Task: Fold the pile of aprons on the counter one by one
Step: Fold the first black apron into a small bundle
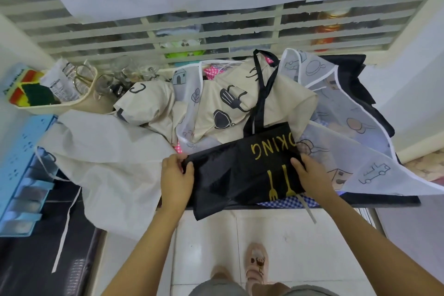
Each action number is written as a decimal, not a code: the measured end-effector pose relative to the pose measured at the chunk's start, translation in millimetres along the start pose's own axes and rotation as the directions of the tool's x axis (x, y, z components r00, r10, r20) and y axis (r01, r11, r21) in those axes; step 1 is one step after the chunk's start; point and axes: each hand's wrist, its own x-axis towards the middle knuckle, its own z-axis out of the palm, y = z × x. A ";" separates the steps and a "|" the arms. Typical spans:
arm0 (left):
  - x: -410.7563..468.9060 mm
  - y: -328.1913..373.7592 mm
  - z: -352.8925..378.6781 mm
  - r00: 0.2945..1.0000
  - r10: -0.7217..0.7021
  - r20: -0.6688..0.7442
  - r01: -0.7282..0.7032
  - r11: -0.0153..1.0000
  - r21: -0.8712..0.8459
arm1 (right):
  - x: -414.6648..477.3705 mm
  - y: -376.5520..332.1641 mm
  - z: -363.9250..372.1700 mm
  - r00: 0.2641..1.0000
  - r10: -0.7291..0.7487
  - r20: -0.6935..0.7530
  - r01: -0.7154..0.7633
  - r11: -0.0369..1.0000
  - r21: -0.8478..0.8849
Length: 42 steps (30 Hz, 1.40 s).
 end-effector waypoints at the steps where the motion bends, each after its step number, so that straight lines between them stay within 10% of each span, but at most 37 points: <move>1: -8.1 -7.6 3.3 0.996 -0.077 -0.035 0.077 0.997 0.003 | 0.1 0.5 1.2 1.000 -0.009 -0.010 0.009 1.000 -0.004; 10: -52.3 -26.9 31.4 0.886 -0.460 0.059 0.456 0.840 -0.294 | -16.6 -0.8 11.1 0.996 -0.016 -0.093 0.023 0.997 0.076; 29: -29.6 -18.3 47.1 0.918 -0.323 -0.231 0.284 0.940 -0.187 | -6.4 5.1 10.9 0.999 -0.002 -0.043 -0.003 0.991 -0.130; 35: -94.1 -19.3 68.0 0.954 0.291 -0.072 -0.281 0.952 0.119 | -7.4 5.3 11.6 0.998 -0.006 -0.058 0.001 0.995 -0.095; 42: -96.7 -60.6 71.6 0.832 0.387 0.398 -0.549 0.675 0.493 | -4.5 -5.6 5.2 0.999 -0.026 -0.026 0.023 0.996 -0.082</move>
